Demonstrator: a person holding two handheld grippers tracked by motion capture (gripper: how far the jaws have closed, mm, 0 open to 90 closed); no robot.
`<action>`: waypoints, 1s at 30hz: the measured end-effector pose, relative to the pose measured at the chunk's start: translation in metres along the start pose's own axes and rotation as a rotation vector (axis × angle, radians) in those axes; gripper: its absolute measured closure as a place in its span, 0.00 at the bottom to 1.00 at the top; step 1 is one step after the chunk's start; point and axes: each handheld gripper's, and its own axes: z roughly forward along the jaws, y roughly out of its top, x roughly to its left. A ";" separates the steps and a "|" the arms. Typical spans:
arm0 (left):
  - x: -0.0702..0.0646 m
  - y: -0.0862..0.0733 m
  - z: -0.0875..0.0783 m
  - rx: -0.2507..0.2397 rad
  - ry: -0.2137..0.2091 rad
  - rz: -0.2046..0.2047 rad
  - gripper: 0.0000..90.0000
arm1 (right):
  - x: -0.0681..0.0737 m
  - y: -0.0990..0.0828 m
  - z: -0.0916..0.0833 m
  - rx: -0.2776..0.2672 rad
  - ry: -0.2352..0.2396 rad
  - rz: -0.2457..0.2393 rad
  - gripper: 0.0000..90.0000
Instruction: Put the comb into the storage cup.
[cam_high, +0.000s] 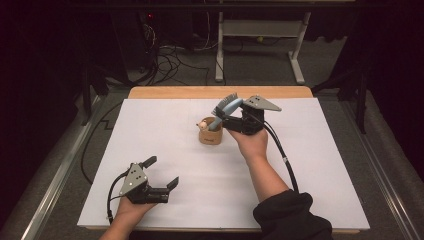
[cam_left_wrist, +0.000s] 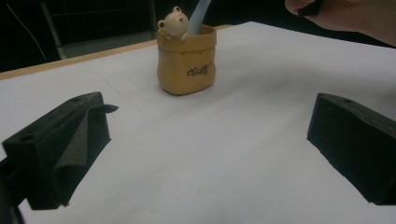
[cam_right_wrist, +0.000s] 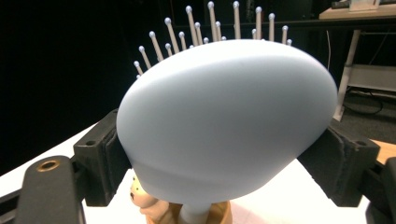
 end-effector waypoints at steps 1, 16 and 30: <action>0.000 0.000 0.000 0.000 0.000 0.000 0.00 | -0.002 -0.001 -0.001 -0.003 -0.001 0.005 0.20; -0.001 -0.001 0.000 0.008 -0.003 -0.001 0.00 | -0.011 -0.004 -0.004 0.022 -0.022 0.028 0.13; -0.001 -0.002 0.001 0.014 -0.004 0.004 0.00 | -0.009 -0.005 -0.008 0.034 -0.040 0.002 0.00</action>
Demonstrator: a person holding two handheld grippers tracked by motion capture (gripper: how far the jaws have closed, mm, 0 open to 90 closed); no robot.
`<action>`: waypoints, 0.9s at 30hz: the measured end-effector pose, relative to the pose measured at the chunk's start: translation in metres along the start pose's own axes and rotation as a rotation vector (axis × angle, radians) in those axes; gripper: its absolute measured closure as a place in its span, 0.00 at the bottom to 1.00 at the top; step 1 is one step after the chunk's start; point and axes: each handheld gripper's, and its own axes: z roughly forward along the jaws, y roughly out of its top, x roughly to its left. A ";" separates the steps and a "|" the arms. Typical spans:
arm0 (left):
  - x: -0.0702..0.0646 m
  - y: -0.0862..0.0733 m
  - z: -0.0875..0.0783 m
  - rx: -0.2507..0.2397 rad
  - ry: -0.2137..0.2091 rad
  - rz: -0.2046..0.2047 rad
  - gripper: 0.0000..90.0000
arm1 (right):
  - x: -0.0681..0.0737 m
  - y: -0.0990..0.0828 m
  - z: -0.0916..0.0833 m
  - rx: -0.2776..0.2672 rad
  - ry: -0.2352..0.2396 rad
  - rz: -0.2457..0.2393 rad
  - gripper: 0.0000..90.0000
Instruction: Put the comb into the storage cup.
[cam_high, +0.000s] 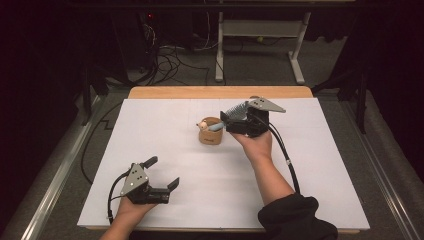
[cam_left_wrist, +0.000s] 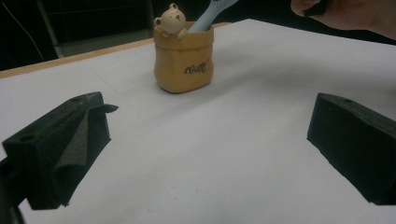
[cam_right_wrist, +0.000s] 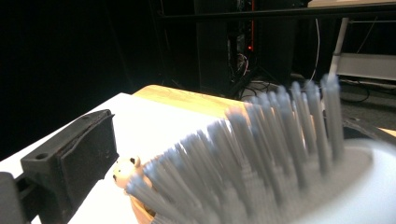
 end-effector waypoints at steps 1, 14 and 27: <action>0.000 0.000 0.000 0.001 0.000 0.001 0.00 | 0.000 0.000 -0.001 0.003 0.000 -0.003 0.00; 0.002 -0.001 0.000 0.007 0.004 0.008 0.00 | -0.005 -0.003 -0.017 0.011 -0.012 -0.027 0.00; 0.006 0.000 0.001 0.017 0.020 -0.009 0.00 | -0.008 -0.033 -0.046 0.039 0.001 -0.075 0.00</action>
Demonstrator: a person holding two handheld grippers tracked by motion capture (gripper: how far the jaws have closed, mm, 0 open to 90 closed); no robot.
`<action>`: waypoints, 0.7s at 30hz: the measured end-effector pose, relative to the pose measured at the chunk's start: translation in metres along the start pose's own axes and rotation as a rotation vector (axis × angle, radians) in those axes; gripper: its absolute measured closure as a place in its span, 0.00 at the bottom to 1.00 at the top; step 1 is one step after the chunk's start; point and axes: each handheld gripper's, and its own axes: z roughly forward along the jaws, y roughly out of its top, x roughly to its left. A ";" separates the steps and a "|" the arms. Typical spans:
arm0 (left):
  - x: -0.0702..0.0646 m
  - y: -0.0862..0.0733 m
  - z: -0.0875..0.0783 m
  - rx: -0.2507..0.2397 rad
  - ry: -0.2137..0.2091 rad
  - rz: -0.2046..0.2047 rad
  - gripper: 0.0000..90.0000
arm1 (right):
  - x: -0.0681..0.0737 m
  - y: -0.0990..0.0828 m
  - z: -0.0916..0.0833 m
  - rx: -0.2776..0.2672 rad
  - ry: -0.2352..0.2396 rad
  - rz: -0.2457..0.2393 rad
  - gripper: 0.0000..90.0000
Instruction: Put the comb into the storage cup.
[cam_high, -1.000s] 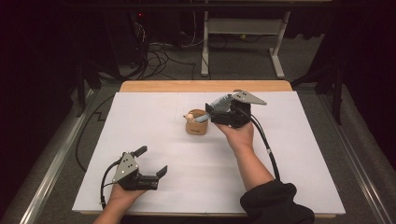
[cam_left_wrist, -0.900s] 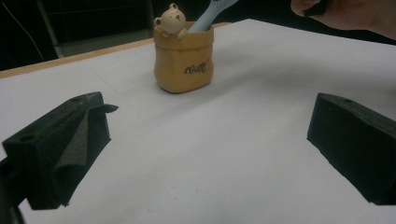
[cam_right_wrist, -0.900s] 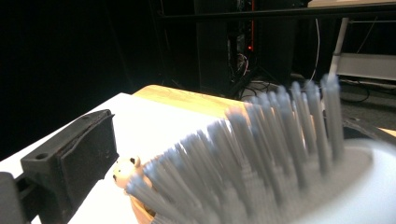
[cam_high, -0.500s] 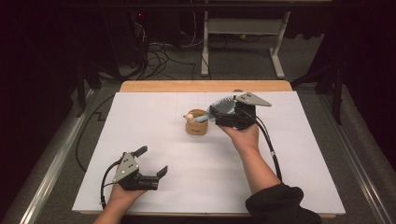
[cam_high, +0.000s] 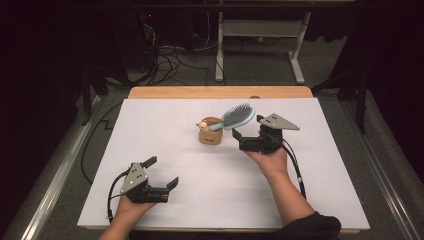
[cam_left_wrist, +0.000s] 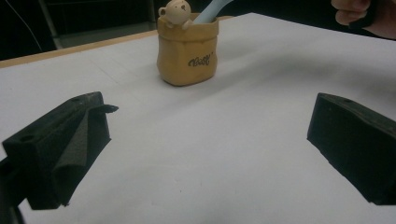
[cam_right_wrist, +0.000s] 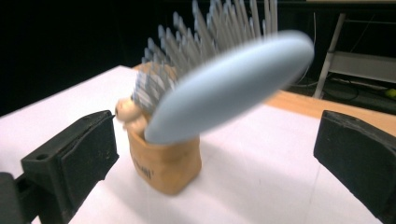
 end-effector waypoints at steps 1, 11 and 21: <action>0.000 0.000 0.000 -0.002 0.003 0.002 0.00 | 0.000 -0.004 -0.001 0.006 0.003 0.001 0.00; 0.006 0.003 -0.001 0.002 0.019 -0.016 0.00 | -0.003 -0.033 -0.016 0.031 -0.004 -0.017 0.00; 0.011 0.008 -0.006 -0.002 0.027 -0.027 0.00 | -0.001 -0.053 -0.047 0.009 -0.012 -0.053 0.00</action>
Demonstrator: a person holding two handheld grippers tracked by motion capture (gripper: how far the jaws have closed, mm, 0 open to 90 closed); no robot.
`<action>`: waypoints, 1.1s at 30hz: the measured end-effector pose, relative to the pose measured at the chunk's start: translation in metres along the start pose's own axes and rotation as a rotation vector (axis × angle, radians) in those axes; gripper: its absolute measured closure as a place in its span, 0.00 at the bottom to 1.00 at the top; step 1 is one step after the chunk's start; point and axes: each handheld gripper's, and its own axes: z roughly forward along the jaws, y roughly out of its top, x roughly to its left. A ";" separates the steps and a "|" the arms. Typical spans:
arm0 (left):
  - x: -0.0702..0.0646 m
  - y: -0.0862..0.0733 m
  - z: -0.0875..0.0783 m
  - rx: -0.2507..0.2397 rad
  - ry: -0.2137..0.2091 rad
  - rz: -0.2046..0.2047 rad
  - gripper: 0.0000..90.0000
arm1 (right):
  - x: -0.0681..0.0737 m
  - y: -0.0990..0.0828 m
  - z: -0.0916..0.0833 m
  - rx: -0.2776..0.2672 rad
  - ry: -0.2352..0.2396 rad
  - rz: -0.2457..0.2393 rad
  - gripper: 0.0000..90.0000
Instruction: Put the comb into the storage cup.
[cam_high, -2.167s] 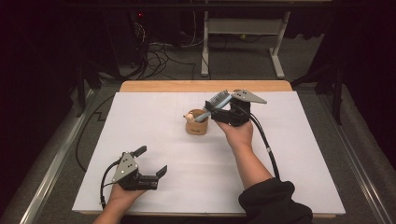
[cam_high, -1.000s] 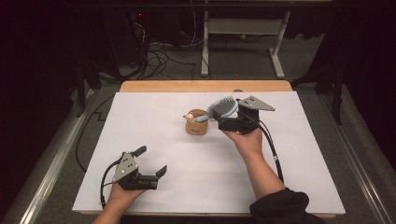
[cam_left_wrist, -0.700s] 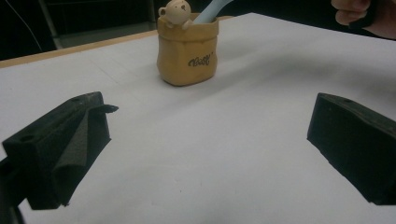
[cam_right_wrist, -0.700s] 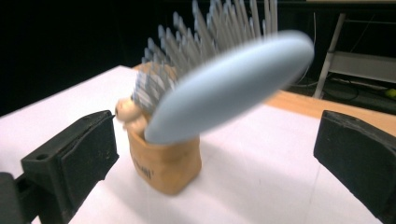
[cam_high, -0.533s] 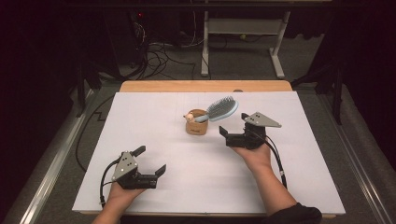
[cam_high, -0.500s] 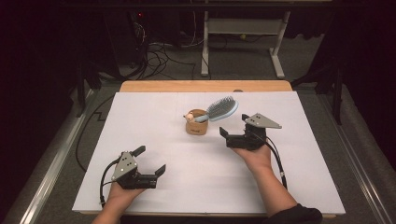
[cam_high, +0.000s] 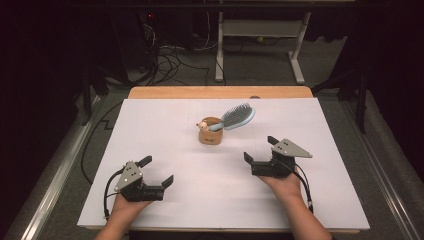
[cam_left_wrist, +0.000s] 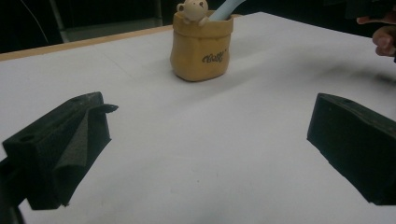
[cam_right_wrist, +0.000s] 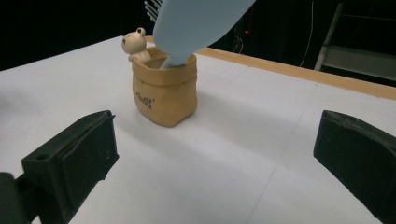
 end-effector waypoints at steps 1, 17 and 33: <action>0.001 0.001 0.000 0.002 0.001 -0.001 0.00 | -0.001 -0.003 -0.004 -0.011 0.000 0.000 0.00; 0.000 0.003 -0.005 0.013 -0.005 -0.023 0.00 | -0.026 -0.048 -0.097 -0.082 -0.092 0.018 0.00; -0.001 0.007 -0.009 -0.025 -0.001 -0.030 0.00 | -0.032 -0.039 -0.096 -0.123 -0.116 0.041 0.00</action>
